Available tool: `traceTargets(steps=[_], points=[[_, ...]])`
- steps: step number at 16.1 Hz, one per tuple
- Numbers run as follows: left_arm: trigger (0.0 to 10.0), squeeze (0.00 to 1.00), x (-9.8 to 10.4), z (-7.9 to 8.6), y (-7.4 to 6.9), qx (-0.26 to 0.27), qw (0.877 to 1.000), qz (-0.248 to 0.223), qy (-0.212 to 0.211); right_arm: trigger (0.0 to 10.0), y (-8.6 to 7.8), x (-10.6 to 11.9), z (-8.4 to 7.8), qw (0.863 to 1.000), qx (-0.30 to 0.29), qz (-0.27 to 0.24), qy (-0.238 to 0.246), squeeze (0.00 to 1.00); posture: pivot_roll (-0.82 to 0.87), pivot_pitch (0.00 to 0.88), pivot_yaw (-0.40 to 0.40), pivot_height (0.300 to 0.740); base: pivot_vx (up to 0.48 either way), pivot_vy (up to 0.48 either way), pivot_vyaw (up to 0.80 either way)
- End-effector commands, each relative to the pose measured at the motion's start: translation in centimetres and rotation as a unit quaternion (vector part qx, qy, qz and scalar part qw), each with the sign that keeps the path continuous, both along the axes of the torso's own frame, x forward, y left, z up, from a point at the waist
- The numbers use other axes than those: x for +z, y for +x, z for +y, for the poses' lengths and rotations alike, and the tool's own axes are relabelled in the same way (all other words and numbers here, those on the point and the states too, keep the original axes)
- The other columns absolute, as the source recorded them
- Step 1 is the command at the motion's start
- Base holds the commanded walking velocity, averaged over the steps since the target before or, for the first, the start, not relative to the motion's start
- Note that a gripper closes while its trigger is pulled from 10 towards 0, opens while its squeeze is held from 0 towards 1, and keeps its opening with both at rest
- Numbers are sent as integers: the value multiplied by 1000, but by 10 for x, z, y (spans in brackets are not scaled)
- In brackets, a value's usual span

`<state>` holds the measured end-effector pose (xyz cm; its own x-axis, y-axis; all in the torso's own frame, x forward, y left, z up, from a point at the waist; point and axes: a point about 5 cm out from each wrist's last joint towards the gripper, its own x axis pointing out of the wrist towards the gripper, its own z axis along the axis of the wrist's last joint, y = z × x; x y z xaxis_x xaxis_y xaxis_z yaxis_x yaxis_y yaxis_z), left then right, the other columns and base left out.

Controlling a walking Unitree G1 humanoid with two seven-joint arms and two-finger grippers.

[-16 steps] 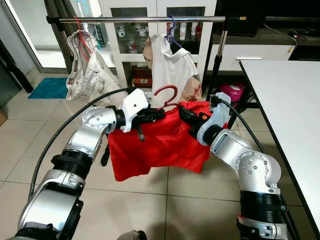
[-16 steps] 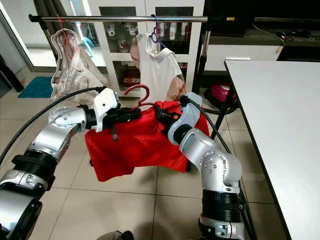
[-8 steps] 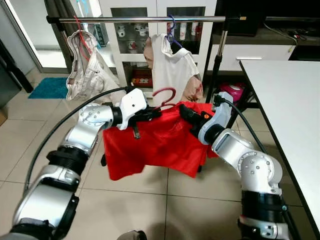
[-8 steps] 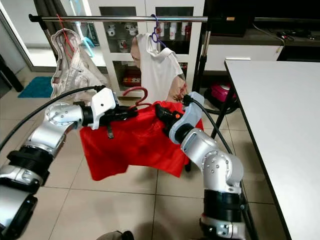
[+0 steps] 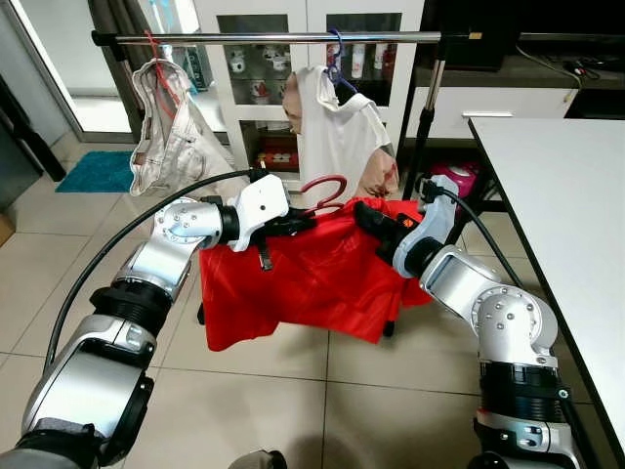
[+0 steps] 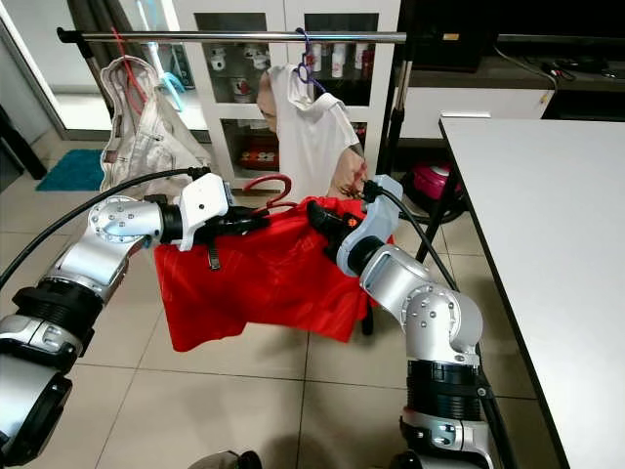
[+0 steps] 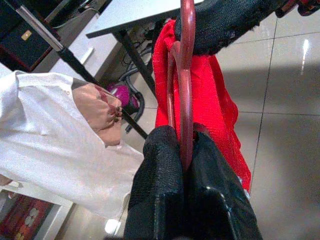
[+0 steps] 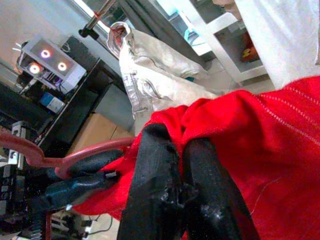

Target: Hang hanger

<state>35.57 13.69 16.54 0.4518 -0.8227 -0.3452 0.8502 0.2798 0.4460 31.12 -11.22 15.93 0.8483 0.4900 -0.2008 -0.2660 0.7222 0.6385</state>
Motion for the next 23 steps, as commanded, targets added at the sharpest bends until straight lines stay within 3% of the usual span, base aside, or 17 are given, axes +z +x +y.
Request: traceTargets(steps=[1,2,7,12,15,16,17,18,20,21,23], points=[[0,0,-14,43,-2,55,997,44,44,0,6,17,-67,988,-148,-46,-22,0,-161,0,85,740,0,0,0],[0,0,-14,45,-4,51,996,55,38,0,7,17,-79,985,-164,-48,-33,0,-161,0,86,740,0,0,0],[0,0,-20,53,-9,50,995,75,46,0,10,27,-107,978,-195,-61,-47,0,-160,0,84,740,0,0,0],[0,0,-25,58,-12,50,993,90,52,0,12,36,-119,975,-201,-77,-50,0,-159,0,81,740,0,0,0],[0,0,-25,60,-13,55,993,88,50,0,11,38,-112,980,-172,-87,-55,0,-159,0,83,740,0,0,0],[0,0,-25,59,-13,55,994,87,48,4235,10,37,-108,982,-156,-89,-61,0,-159,0,83,740,0,0,0],[0,0,-24,59,-14,46,994,86,40,10000,5,32,-97,985,-112,-94,-88,0,-155,0,84,740,0,0,0],[0,0,-24,57,-16,35,995,87,31,10000,-2,28,-86,985,-60,-110,-117,0,-154,0,84,740,0,0,0],[0,0,-23,55,-18,24,996,87,22,10000,-9,24,-78,981,-11,-131,-140,0,-151,0,83,740,0,0,0],[0,0,-19,53,-22,2,996,87,6,10000,-18,20,-74,967,47,-167,-187,1000,-146,0,77,740,0,0,0],[0,0,-13,52,-25,-19,996,87,-8,10000,-28,19,-71,951,114,-197,-212,1000,-145,0,76,740,0,0,0]])
